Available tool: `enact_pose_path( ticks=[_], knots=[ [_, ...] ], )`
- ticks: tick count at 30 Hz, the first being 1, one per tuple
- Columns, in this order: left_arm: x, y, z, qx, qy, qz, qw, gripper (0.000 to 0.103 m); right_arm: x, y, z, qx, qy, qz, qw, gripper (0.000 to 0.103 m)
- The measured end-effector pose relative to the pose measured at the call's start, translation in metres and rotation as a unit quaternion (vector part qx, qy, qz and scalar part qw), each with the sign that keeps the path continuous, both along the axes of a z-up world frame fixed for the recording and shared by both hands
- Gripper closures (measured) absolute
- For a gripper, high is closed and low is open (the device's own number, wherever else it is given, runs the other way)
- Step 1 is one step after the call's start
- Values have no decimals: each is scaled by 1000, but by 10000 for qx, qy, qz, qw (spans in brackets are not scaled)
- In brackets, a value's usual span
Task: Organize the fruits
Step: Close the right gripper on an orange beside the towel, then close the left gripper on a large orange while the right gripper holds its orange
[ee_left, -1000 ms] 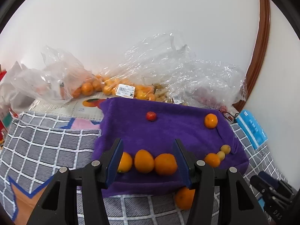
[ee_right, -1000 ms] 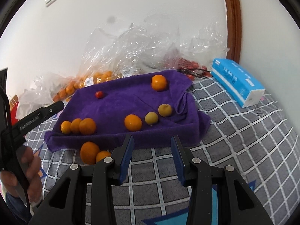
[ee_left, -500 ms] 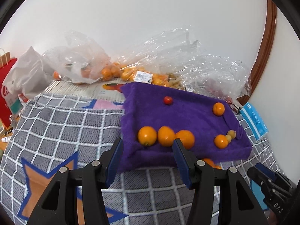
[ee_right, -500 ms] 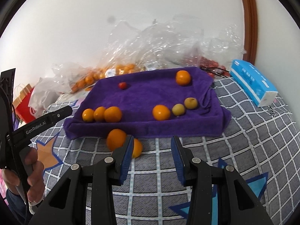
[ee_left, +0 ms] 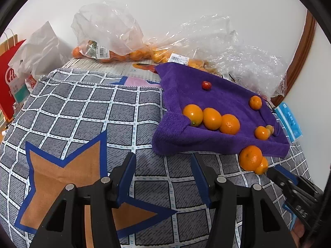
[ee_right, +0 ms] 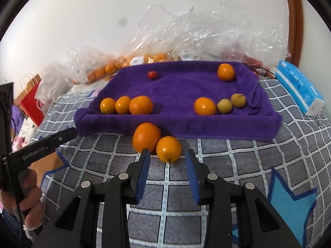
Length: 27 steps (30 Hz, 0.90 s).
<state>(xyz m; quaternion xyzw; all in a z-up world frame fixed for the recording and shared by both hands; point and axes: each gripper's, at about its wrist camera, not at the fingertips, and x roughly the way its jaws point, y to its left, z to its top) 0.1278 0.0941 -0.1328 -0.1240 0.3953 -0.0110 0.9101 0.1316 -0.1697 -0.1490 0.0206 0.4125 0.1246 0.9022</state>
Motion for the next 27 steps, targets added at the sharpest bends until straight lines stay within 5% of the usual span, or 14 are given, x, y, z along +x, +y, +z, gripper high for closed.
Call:
enact_pose_path(
  ticks=[3, 16, 27],
  knots=[
    [1, 0, 2, -68, 11, -54, 10000, 51, 8, 5, -8, -137, 84, 49, 9999, 79],
    [14, -31, 2, -53, 161, -476, 9987, 51, 16, 8, -15, -202, 7, 455, 9988, 72],
    [21, -100, 3, -242, 182, -1331, 9906, 51, -8, -63, -1, -201, -215, -65, 9995, 72]
  ],
)
